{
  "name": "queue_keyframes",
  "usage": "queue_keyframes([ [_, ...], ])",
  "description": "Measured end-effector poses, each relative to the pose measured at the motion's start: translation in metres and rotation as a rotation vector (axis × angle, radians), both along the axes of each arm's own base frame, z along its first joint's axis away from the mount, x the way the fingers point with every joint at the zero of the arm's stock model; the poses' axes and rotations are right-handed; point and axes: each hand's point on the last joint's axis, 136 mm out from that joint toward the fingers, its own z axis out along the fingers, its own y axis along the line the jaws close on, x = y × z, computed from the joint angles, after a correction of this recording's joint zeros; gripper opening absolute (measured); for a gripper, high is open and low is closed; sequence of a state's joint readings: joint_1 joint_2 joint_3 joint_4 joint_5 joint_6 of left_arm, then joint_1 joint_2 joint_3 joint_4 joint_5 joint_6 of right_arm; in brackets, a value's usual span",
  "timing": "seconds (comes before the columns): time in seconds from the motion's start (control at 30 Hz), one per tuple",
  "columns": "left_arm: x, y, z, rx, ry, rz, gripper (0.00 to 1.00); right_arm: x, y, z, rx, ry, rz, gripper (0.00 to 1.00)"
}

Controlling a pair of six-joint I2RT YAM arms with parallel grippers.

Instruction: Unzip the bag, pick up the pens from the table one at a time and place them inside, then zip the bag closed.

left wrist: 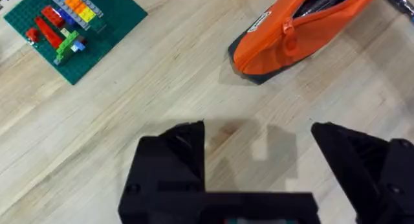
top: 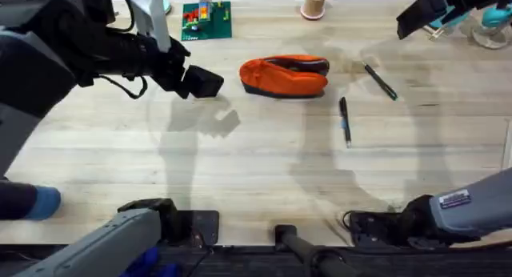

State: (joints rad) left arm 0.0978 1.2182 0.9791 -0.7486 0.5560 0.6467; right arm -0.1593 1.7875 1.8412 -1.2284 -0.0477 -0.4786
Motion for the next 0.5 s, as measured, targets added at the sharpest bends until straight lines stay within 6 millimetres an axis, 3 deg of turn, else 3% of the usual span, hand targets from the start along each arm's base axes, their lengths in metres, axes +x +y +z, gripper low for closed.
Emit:
queue_keyframes([
  [0.5, 0.0, 0.0, 0.0, 0.0, 0.0, 0.0, 0.994, 0.016, -0.008, -0.049, -0.004, 0.105, -0.023, 0.997],
])
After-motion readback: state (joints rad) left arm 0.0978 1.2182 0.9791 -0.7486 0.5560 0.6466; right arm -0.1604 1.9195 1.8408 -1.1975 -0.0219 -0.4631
